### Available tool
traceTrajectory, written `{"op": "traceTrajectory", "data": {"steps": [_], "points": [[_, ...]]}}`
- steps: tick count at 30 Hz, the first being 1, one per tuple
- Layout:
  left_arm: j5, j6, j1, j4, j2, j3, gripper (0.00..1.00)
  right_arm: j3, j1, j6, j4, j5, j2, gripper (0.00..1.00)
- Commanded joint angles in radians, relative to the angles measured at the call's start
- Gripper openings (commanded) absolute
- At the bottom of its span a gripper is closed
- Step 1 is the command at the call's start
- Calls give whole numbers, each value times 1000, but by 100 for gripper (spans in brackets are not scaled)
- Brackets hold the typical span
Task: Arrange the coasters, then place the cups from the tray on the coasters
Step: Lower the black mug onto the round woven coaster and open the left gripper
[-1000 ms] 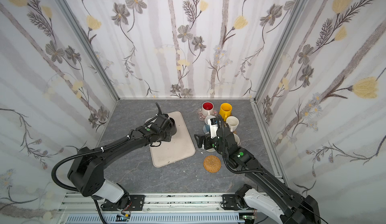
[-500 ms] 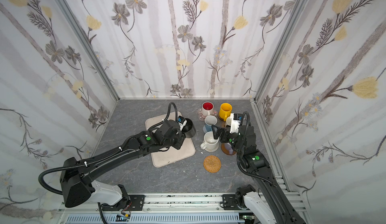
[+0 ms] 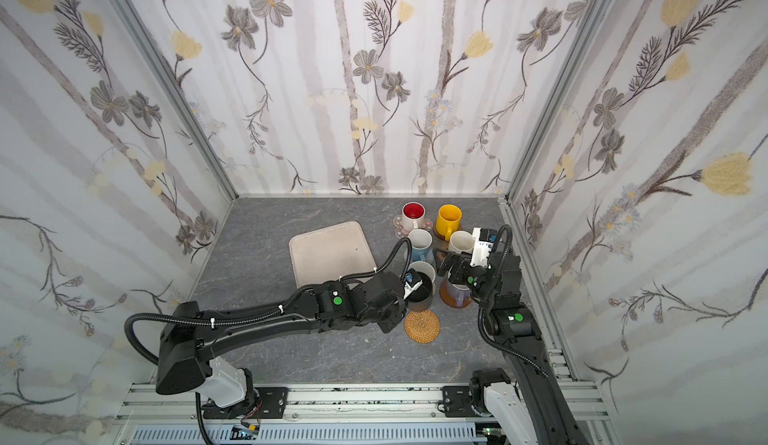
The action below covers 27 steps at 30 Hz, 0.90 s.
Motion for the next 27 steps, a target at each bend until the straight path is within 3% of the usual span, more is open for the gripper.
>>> {"op": "traceTrajectory", "data": {"steps": [1, 27], "points": [[-10, 26, -14, 94, 22, 21, 0, -7, -12, 10, 34, -10, -4, 100], [107, 52, -40, 188, 197, -37, 0, -37, -61, 22, 69, -25, 9, 100]]}}
